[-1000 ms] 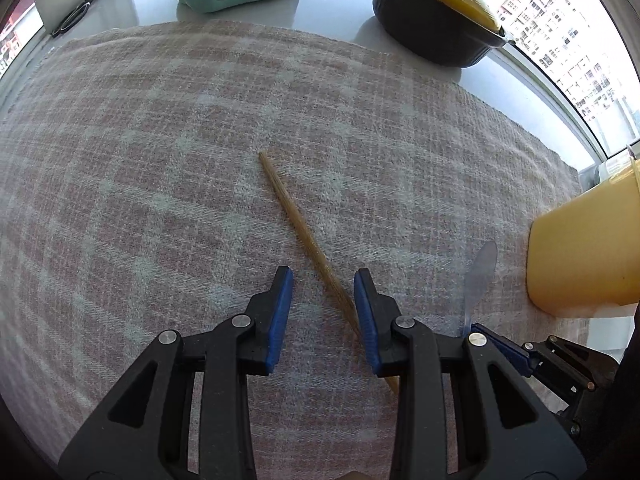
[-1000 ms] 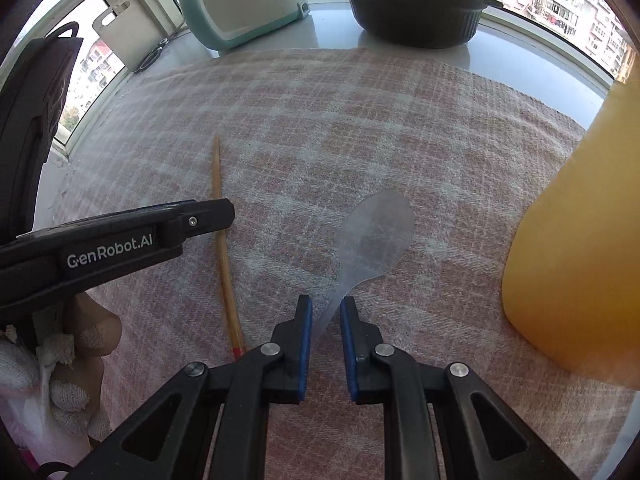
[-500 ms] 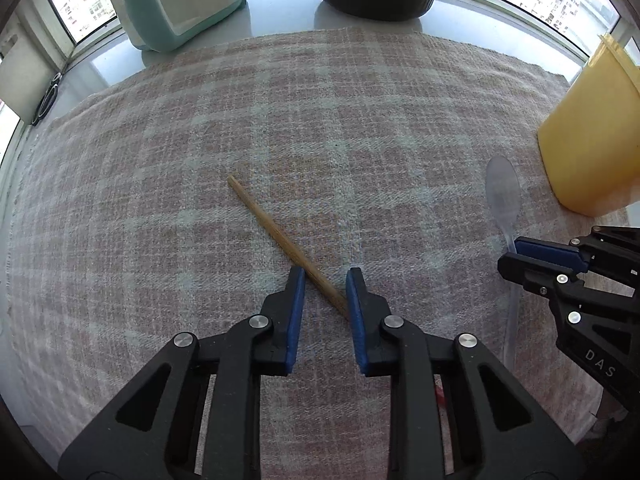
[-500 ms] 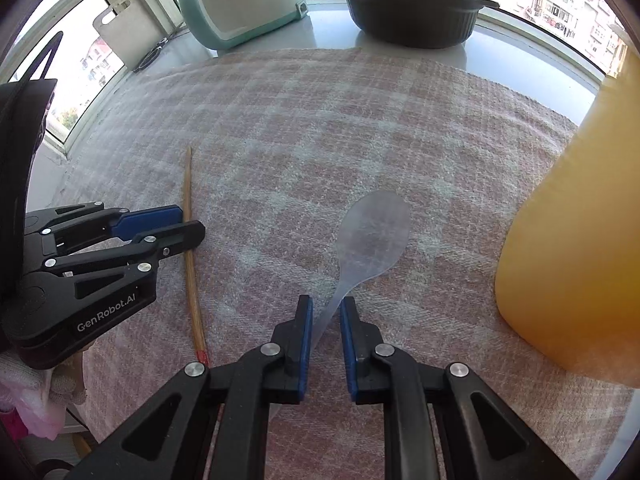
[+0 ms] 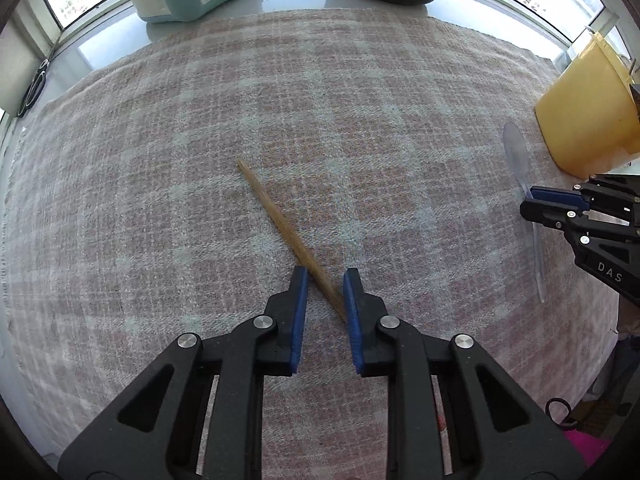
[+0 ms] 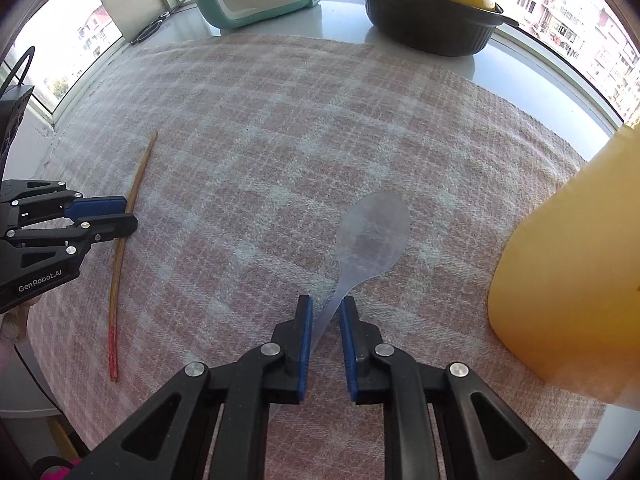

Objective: Organize utensils
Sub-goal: 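Close the right tool on the clear spoon handle while the left tool grasps the chopstick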

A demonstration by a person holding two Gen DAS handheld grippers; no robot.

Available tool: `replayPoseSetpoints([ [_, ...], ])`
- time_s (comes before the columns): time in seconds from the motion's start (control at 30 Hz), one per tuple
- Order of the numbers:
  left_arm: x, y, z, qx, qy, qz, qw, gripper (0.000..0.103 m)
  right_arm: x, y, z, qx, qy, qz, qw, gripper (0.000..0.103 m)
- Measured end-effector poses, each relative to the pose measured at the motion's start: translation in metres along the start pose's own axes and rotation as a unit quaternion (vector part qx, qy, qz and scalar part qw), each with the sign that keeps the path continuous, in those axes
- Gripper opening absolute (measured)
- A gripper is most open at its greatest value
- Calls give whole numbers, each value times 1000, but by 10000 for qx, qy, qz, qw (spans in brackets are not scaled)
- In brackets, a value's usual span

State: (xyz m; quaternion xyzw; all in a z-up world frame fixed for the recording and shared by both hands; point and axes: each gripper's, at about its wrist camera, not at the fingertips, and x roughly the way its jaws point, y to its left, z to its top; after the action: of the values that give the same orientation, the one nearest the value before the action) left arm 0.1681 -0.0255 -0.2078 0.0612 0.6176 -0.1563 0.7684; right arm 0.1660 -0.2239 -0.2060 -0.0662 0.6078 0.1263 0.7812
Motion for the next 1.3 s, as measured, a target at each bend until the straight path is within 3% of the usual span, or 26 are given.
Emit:
replayPoseSetpoints([
  [0.1, 0, 15, 3, -508, 21, -204, 9985, 25, 1, -1, 3, 105, 22, 9, 9999, 14],
  [0.2, 0, 19, 6, -644, -31, -216, 9977, 25, 2, 0, 6, 155, 35, 2, 9999, 16],
  [0.27, 3, 12, 14, -486, -78, -87, 9987, 23, 2, 1, 6, 124, 46, -32, 9999, 16],
  [0.33, 4, -4, 16, -246, -122, -57, 9996, 13, 2, 2, 6, 101, 48, -58, 9999, 16],
  [0.57, 9, -34, 18, 111, -200, -334, 9992, 13, 4, 5, 8, 135, 45, -28, 9999, 16],
  [0.67, 9, -43, 17, 299, -200, -233, 9991, 13, 5, 5, 11, 216, 68, 48, 9997, 19],
  [0.8, 16, -44, 28, -10, -151, -182, 9997, 15, 5, 6, 12, 153, 91, -22, 9998, 18],
  [0.97, 20, -48, 34, -29, -319, -120, 9994, 7, 6, 11, 12, 46, 28, -190, 9998, 6],
  [1.13, 18, -37, 27, -569, -525, -684, 9947, 4, 2, 3, 6, 268, -124, -47, 9996, 2],
  [1.3, 1, -35, 11, -800, -864, -785, 9899, 4, -11, -5, -6, 503, -407, 130, 9978, 2],
])
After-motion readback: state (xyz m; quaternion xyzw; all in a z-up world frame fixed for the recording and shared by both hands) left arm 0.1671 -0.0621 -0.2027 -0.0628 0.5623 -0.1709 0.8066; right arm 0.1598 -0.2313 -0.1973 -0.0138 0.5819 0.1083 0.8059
